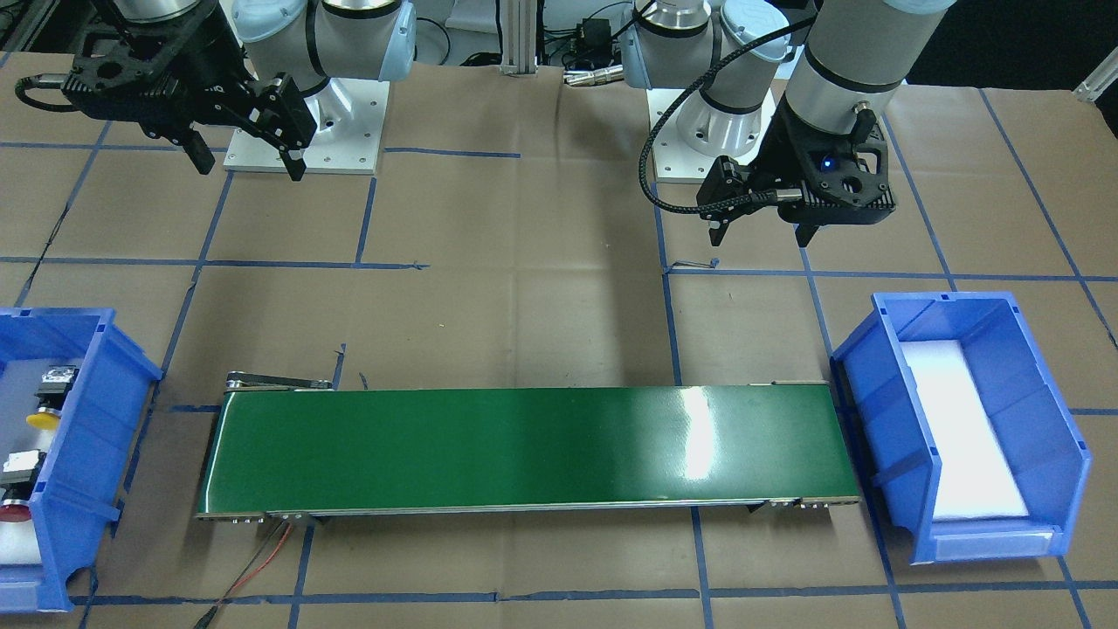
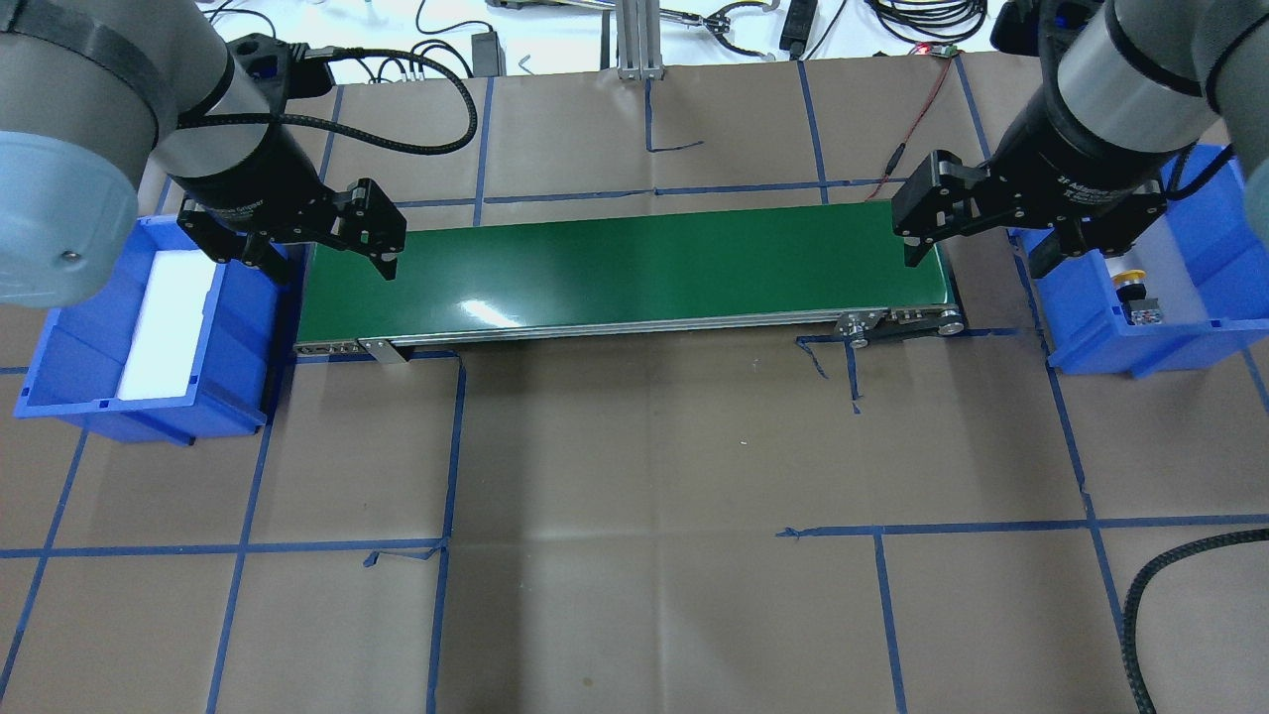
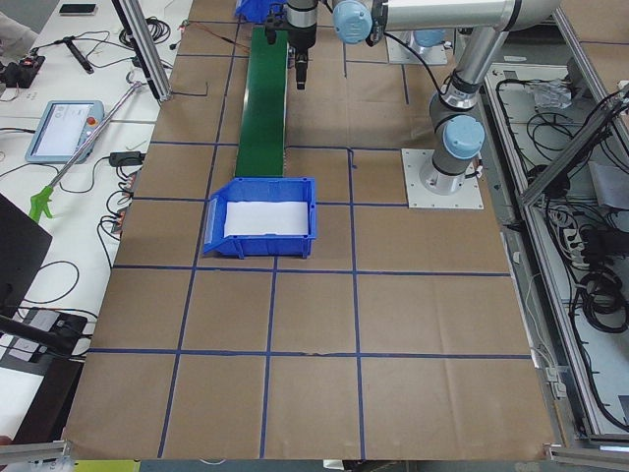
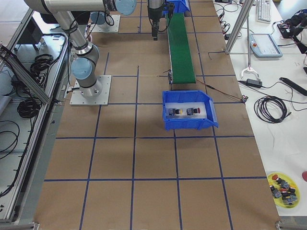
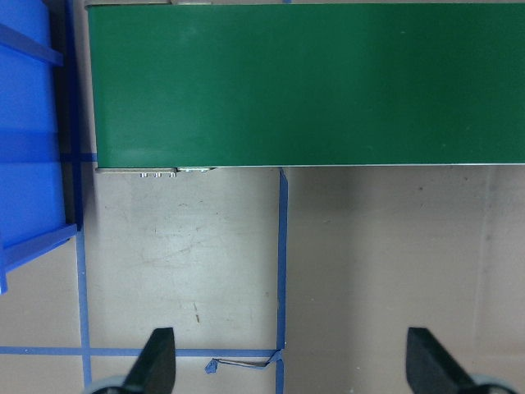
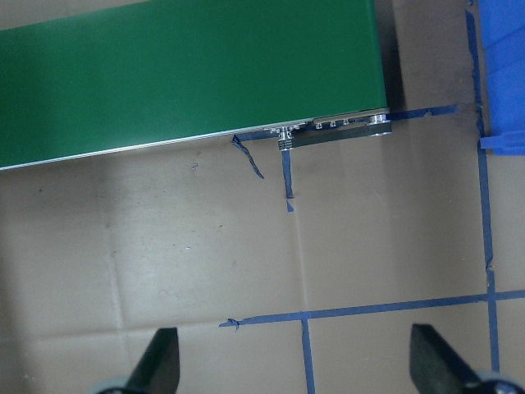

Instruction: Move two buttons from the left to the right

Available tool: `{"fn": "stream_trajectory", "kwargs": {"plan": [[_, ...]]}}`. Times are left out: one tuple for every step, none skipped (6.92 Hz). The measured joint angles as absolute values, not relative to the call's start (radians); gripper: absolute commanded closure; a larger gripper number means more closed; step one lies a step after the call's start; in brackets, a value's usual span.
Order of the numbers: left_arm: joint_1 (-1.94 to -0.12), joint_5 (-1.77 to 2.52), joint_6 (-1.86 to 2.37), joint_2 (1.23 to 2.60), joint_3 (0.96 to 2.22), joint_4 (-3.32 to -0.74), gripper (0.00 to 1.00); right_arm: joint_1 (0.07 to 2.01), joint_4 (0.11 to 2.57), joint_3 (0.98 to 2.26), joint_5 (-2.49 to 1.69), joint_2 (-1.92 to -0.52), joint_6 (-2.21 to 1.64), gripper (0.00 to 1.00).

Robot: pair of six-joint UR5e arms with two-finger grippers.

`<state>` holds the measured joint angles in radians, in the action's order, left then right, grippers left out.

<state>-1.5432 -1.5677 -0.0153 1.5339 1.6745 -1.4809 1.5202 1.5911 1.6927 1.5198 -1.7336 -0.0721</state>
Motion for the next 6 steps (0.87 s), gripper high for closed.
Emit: {"fn": "stream_trajectory", "kwargs": {"plan": [[-1.543,-1.568,-0.015,1.534,1.674,-1.481,0.00,1.520,1.590,1.693,1.533,-1.727,-0.072,0.00],[-1.543,-1.568,-0.015,1.534,1.674,-1.481,0.00,1.520,1.589,1.691,1.543,-1.725,-0.071,0.00],[-1.543,-1.568,-0.015,1.534,1.674,-1.481,0.00,1.520,1.589,1.689,1.552,-1.727,-0.069,0.00],[-1.543,-1.568,-0.015,1.534,1.674,-1.481,0.00,1.520,1.588,1.688,1.570,-1.733,-0.068,0.00],[-1.543,-1.568,-0.015,1.533,1.674,-1.481,0.00,1.521,1.585,1.689,1.587,-1.738,-0.067,0.00],[-1.543,-1.568,-0.015,1.534,1.674,-1.481,0.00,1.522,1.583,1.689,1.595,-1.739,-0.067,0.00]]}}
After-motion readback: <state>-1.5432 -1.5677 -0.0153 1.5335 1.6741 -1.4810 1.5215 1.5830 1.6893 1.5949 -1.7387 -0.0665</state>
